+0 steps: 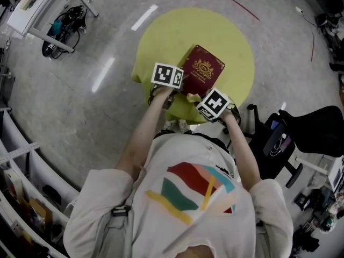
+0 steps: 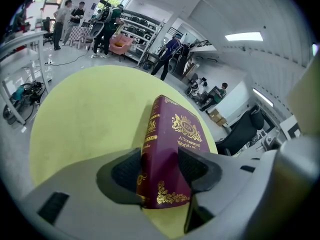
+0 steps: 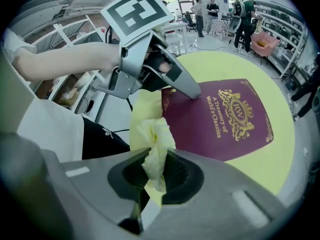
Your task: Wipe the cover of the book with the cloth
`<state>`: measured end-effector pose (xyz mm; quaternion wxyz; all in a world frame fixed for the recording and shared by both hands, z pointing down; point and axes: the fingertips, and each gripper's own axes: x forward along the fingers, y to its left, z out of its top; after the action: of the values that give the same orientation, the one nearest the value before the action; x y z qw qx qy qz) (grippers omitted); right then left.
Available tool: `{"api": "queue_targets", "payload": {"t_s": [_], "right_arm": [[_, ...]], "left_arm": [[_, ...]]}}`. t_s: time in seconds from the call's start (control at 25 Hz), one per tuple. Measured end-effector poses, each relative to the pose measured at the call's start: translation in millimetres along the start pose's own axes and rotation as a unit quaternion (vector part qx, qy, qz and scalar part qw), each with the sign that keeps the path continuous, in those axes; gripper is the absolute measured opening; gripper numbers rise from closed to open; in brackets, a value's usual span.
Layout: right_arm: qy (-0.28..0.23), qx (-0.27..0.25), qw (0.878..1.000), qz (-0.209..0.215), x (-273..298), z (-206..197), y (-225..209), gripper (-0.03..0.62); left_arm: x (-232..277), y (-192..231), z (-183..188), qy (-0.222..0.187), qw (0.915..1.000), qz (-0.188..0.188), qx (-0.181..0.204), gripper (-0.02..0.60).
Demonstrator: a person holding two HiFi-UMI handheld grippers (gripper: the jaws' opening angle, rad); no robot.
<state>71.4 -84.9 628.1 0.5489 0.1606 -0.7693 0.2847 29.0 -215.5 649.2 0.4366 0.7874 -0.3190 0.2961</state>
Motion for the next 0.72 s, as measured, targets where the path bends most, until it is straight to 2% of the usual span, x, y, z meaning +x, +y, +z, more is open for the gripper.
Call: {"api": "queue_targets", "payload": {"t_s": [0.16,0.28,0.36,0.48,0.52,0.6,0.72], "right_arm": [[-0.002,0.0,1.0,-0.002,0,0,1,0.028],[-0.005,0.0,1.0,-0.002,1,1,2,0.028],[-0.007,-0.003,1.0,-0.005,1,1,1,0.028],[-0.013,-0.005,1.0,-0.011,0,0,0,0.028],[-0.015,-0.005,1.0,-0.012,-1,0,1,0.028],[-0.019,-0.003,1.0,-0.014,-1,0,1,0.028],[-0.021,-0.005,1.0,-0.015,-1,0,2,0.028]], "left_arm": [[-1,-1,0,0.006,0.9998,-0.001,0.018,0.222],[-5,1,2,-0.008,0.9996,-0.002,0.029,0.222],[-14,3,12,-0.037,0.999,0.004,0.024,0.222],[-35,0,36,-0.104,0.9944,0.006,0.015,0.22],[-44,-2,44,-0.126,0.9919,0.008,0.016,0.203],[-60,-7,58,-0.159,0.9868,0.018,0.023,0.035],[-84,-19,74,-0.204,0.9786,0.021,0.021,0.015]]}}
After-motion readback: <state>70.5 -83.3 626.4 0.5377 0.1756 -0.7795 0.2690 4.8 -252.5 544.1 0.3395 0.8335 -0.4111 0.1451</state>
